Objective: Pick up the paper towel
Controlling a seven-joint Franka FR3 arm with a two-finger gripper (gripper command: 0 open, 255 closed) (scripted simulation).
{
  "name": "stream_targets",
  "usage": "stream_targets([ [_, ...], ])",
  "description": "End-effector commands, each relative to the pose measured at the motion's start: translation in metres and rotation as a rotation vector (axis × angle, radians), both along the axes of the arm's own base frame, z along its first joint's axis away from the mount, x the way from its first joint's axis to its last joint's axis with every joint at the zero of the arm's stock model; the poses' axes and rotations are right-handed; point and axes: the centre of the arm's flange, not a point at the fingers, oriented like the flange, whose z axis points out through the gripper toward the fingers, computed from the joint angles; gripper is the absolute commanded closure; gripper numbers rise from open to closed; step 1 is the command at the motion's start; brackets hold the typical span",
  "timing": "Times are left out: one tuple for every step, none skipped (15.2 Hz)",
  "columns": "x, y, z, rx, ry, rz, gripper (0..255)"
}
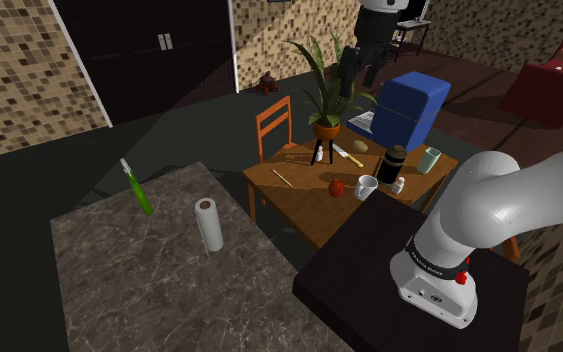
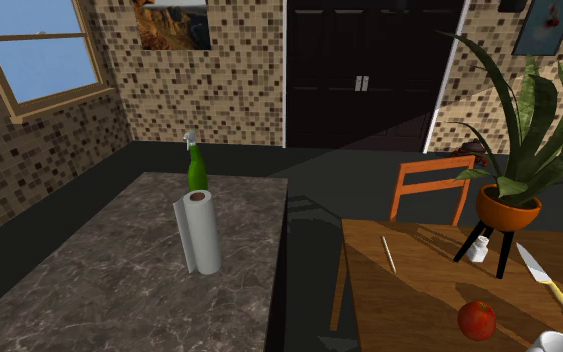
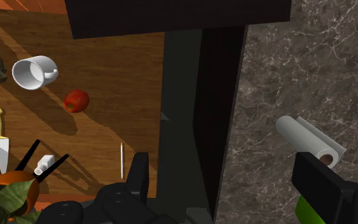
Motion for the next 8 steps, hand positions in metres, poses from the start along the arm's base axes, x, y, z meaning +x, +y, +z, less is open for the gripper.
stream_targets([
  [0.000,0.000,0.000,0.000,0.000,0.000,0],
  [0.006,0.008,-0.008,0.001,0.002,-0.002,0],
  [0.012,0.017,-0.016,0.002,0.004,-0.004,0],
  [0.019,0.025,-0.024,0.002,0.006,-0.007,0],
  [0.025,0.034,-0.032,0.003,0.008,-0.009,0],
  [0.031,0.042,-0.041,0.004,0.010,-0.011,0],
  [0.037,0.051,-0.049,0.005,0.012,-0.013,0],
  [0.043,0.059,-0.057,0.005,0.015,-0.015,0],
])
